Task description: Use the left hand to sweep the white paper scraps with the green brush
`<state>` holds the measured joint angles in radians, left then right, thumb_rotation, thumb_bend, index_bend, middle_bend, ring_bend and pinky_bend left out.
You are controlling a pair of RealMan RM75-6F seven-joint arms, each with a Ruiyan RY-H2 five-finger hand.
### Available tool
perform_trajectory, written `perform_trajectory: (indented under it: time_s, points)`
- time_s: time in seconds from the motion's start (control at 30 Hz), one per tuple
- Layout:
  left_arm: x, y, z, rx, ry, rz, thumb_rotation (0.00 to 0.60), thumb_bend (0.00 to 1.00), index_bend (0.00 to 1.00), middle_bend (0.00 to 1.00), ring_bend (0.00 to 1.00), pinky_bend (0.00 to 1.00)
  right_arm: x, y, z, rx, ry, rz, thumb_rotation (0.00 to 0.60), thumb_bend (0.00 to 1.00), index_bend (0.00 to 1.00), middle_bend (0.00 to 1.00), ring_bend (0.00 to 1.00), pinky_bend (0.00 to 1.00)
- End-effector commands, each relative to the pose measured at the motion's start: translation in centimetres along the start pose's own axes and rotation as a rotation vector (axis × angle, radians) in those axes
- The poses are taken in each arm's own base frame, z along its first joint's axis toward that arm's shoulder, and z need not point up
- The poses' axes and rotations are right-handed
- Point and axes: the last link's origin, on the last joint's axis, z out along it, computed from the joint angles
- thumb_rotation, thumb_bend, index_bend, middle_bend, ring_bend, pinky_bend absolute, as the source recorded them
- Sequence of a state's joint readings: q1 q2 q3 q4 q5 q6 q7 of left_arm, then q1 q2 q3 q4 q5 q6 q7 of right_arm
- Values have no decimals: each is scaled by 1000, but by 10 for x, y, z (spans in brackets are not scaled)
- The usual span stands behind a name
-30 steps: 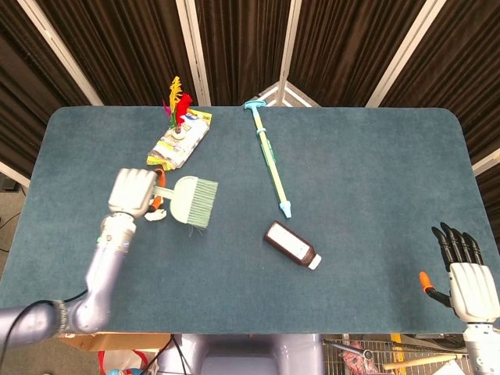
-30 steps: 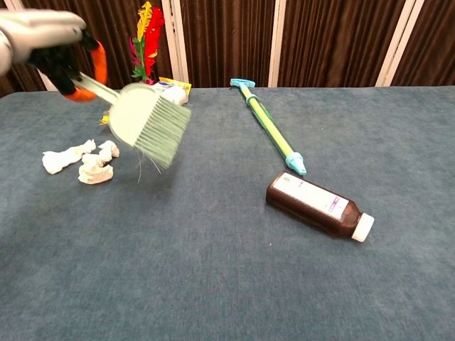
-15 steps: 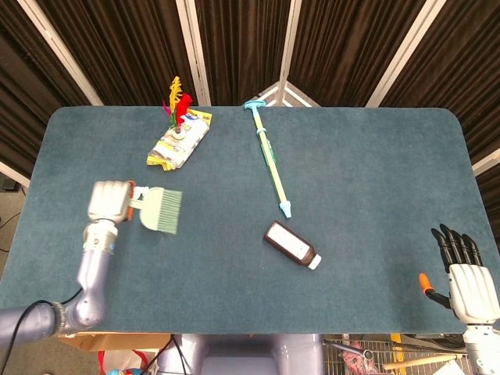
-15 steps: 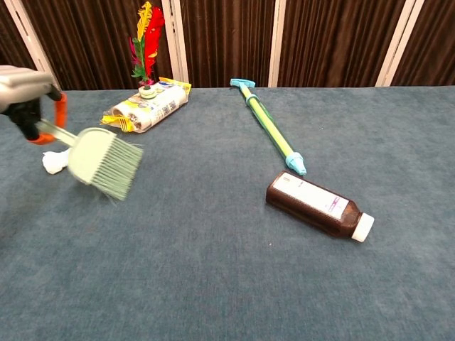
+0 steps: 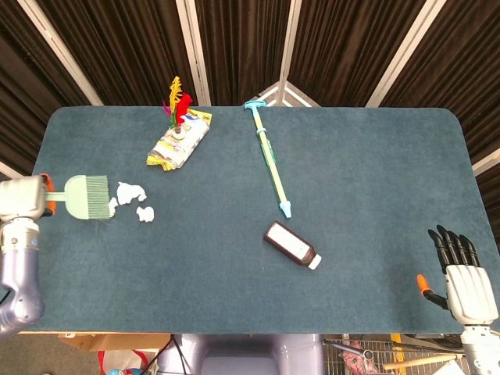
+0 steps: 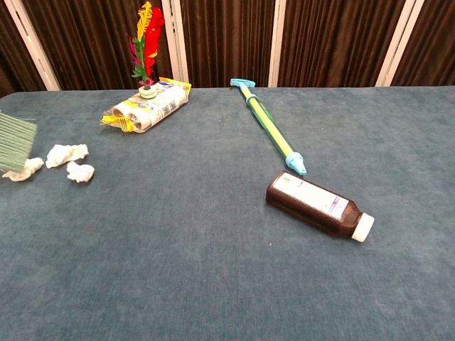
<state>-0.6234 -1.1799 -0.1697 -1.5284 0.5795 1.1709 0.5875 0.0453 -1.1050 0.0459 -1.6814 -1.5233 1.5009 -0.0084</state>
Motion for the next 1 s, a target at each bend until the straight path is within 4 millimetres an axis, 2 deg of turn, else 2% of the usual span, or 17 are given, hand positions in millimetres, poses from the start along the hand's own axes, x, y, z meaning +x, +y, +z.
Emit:
perform_trajectory:
  time_s: [0.03,0.17,0.3,0.47,0.67,0.73,0.8,0.83,0.9,0.93,1.0]
  points:
    - [21,-16,-9,-20,38,-126,600,792,805,1000,1000,1000,0,0,0,-2,3,-1,600,376,0,0,0,0]
    - [29,-4,-37,-130,45,-222,600,791,805,1000,1000,1000,0,0,0,-1,2,-4,600,376,0,0,0,0]
    - [22,19,-73,-269,23,-284,600,792,805,1000,1000,1000,0,1,0,-2,1,-9,600,376,0,0,0,0]
    - [-8,51,-110,-390,-87,-287,600,790,804,1000,1000,1000,0,1,0,-2,2,-11,600,376,0,0,0,0]
    - [-47,85,-133,-462,-157,-269,600,760,767,1000,1000,1000,0,2,-1,-9,2,-12,600,376,0,0,0,0]
    - [-59,94,-140,-478,-178,-281,600,686,695,1000,1000,1000,0,2,-1,-11,2,-11,600,376,0,0,0,0]
    - [-68,99,-145,-489,-199,-273,600,541,577,991,994,995,0,2,-1,-13,1,-12,600,376,0,0,0,0]
    - [-72,99,-147,-496,-202,-253,600,433,506,962,972,975,0,2,-1,-13,1,-11,600,376,0,0,0,0]
    - [-75,95,-150,-505,-197,-206,600,257,406,852,882,903,0,3,-1,-13,-1,-11,600,376,0,0,0,0]
    - [-77,85,-151,-499,-192,-158,600,167,335,760,806,843,0,3,-1,-15,-3,-9,600,376,0,0,0,0]
    - [-72,66,-154,-483,-177,-117,600,74,199,598,679,725,0,3,-1,-14,-7,-9,600,376,0,0,0,0]
